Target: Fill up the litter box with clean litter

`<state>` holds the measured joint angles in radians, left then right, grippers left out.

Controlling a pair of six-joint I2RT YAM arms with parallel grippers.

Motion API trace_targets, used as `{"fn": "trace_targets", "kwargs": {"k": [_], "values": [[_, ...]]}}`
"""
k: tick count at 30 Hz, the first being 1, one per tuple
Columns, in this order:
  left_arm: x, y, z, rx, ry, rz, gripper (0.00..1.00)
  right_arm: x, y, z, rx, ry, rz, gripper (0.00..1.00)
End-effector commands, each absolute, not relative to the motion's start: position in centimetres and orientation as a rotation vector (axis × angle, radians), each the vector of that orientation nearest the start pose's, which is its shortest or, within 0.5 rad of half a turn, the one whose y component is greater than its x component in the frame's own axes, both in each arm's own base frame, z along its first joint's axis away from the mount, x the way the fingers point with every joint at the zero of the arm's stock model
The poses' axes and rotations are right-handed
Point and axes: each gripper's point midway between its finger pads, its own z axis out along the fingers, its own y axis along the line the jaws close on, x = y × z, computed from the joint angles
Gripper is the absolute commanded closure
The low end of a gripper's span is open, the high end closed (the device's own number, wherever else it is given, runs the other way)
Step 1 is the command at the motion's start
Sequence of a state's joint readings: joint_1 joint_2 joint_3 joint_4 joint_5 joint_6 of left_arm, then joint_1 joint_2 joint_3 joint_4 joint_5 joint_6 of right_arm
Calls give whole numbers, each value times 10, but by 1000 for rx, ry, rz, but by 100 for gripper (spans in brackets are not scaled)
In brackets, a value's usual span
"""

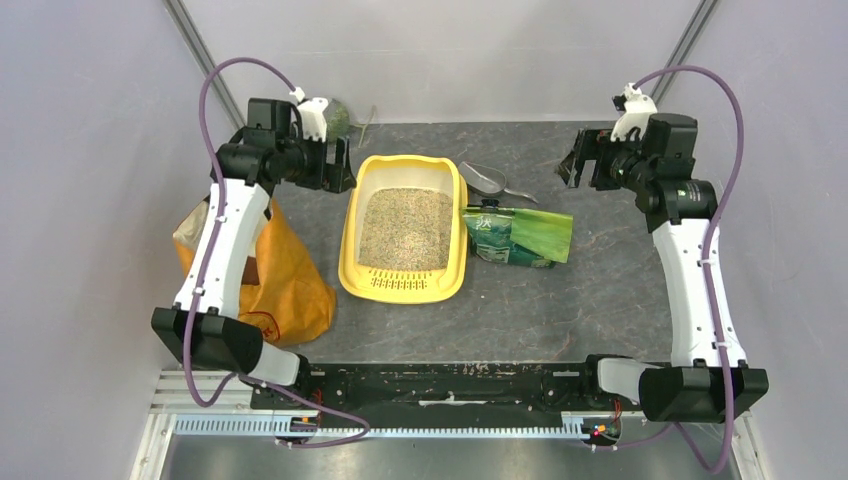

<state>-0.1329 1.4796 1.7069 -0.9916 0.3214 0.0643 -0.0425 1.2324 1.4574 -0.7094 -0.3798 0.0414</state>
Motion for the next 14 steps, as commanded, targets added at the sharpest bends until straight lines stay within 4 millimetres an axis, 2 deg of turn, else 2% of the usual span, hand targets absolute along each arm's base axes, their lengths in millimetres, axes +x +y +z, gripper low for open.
{"fn": "trace_targets", "kwargs": {"k": [1, 8, 14], "values": [[346, -84, 284, 300, 2294, -309, 9, 355, 38, 313, 36, 2053, 348, 3], [345, -75, 261, 287, 2347, -247, 8, 356, 34, 295, 36, 2099, 321, 3], [352, -72, 267, 264, 2324, -224, 8, 358, 32, 298, 4, 2102, 301, 3]]}}
